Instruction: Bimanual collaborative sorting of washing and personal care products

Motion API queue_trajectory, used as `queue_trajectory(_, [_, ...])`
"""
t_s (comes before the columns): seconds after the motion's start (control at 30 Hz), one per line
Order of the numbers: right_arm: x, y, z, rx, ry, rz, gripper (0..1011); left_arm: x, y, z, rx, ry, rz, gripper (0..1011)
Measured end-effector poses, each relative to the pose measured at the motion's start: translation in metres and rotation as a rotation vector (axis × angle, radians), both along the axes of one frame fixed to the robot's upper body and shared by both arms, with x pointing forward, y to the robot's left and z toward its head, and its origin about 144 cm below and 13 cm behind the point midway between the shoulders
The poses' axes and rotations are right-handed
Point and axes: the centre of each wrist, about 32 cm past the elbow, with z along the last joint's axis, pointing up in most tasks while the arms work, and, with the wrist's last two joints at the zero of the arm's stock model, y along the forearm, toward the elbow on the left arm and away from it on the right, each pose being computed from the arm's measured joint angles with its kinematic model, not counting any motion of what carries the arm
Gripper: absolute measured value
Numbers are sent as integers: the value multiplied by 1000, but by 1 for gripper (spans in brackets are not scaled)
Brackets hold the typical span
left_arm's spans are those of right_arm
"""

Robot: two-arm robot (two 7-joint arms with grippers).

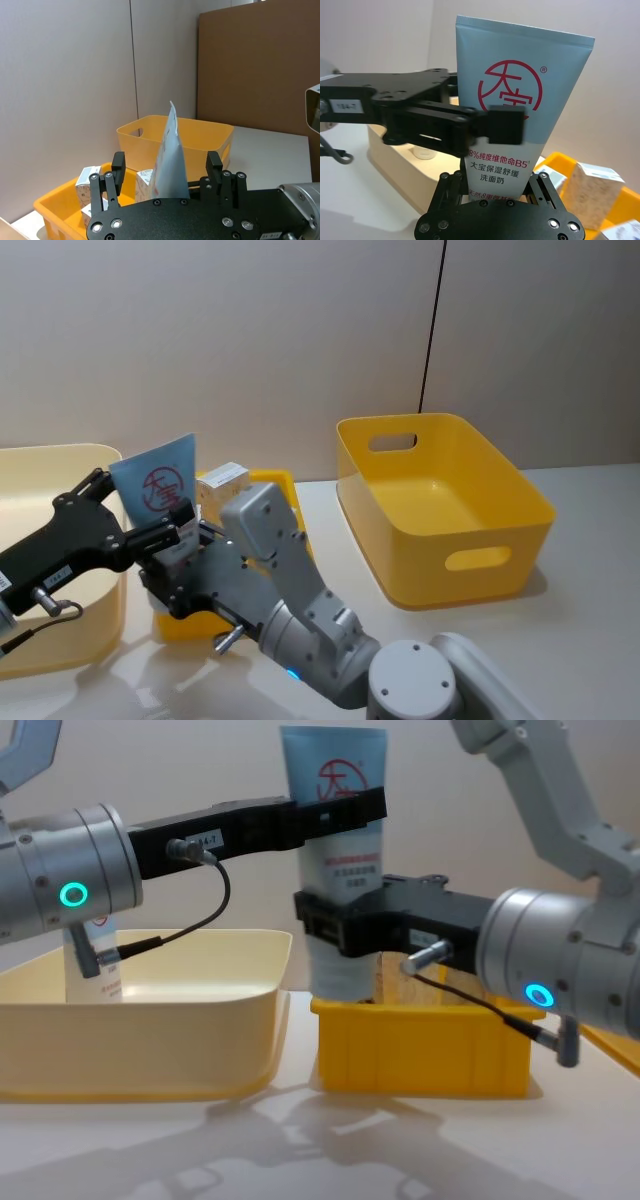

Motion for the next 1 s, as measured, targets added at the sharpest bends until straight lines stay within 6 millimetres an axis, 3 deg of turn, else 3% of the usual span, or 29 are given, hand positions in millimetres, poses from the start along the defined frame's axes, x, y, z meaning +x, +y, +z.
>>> queue_trajectory(0.6, [-17, -42, 3, 21, -1, -215, 455, 0, 0, 0, 0, 0, 0, 1000])
queue_trajectory(1.0, [-17, -74, 10, 46, -65, -391, 455, 0, 0, 0, 0, 0, 0, 1000])
